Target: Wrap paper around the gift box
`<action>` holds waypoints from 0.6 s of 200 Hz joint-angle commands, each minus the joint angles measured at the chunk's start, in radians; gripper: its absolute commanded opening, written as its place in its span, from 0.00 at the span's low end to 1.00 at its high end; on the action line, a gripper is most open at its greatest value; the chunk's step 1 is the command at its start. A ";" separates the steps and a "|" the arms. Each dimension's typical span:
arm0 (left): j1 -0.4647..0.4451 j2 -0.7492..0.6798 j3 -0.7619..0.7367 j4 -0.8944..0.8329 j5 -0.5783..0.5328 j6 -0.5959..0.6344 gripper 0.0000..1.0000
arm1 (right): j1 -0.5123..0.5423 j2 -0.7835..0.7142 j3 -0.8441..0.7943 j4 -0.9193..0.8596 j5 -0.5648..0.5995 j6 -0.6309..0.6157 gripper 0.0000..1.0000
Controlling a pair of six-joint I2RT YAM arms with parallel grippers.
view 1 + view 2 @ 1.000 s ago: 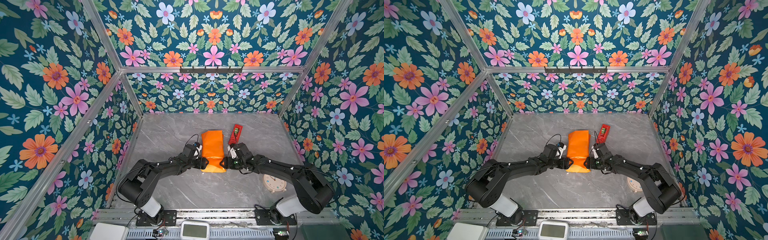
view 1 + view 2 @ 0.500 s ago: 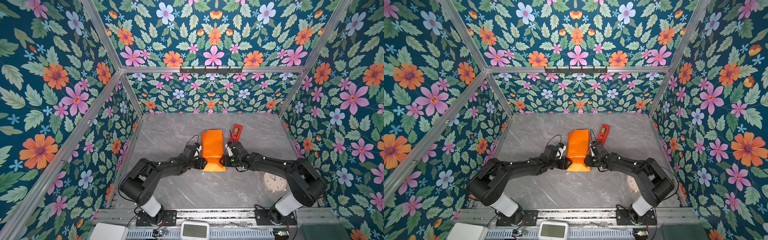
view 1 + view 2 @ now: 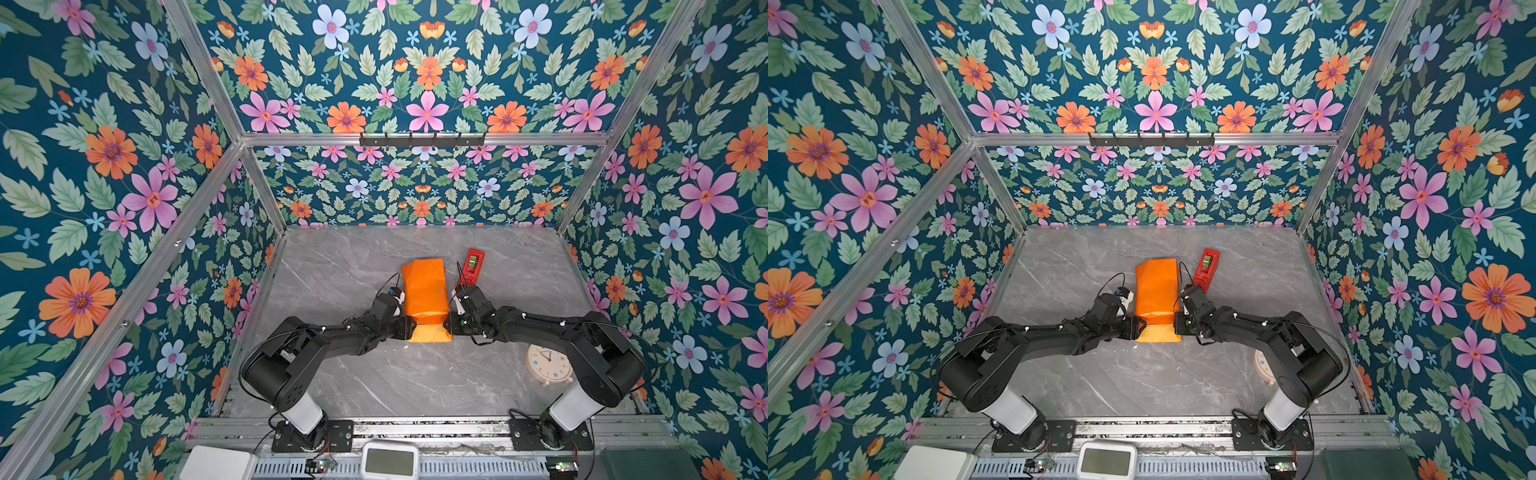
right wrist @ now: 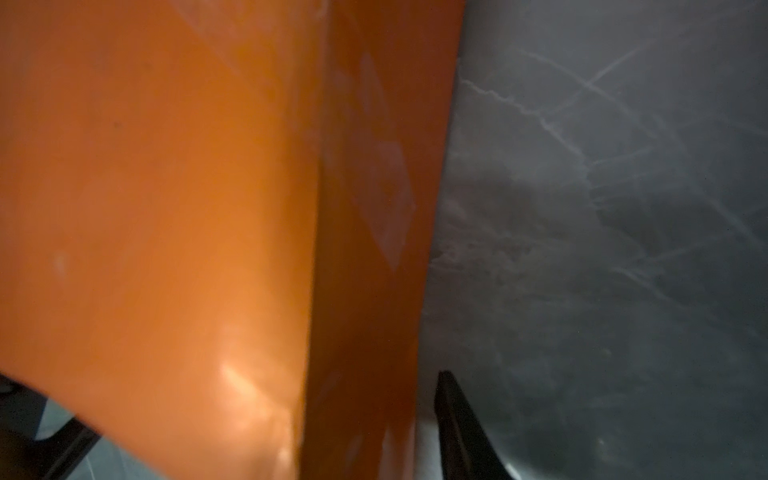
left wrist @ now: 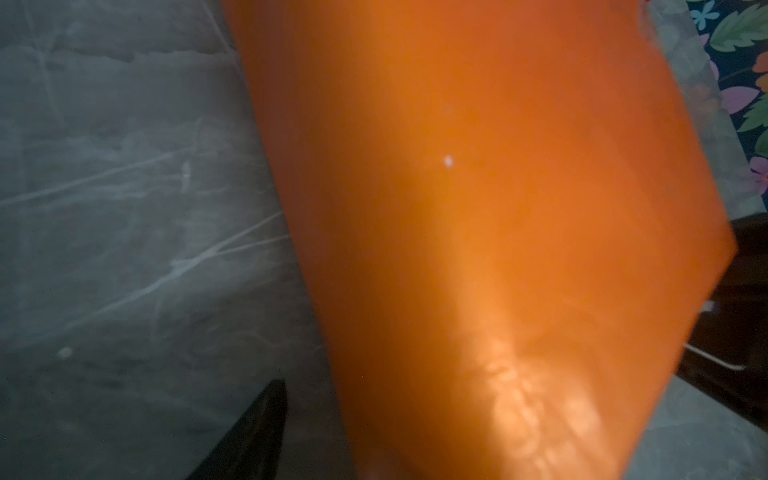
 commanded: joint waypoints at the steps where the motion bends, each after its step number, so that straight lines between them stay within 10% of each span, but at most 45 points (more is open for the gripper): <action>1: -0.014 0.009 0.007 -0.033 -0.068 -0.018 0.56 | 0.002 0.004 0.000 0.014 0.024 0.001 0.28; 120: -0.094 0.055 0.024 -0.050 -0.172 -0.060 0.25 | 0.005 0.016 0.014 0.008 0.045 0.054 0.11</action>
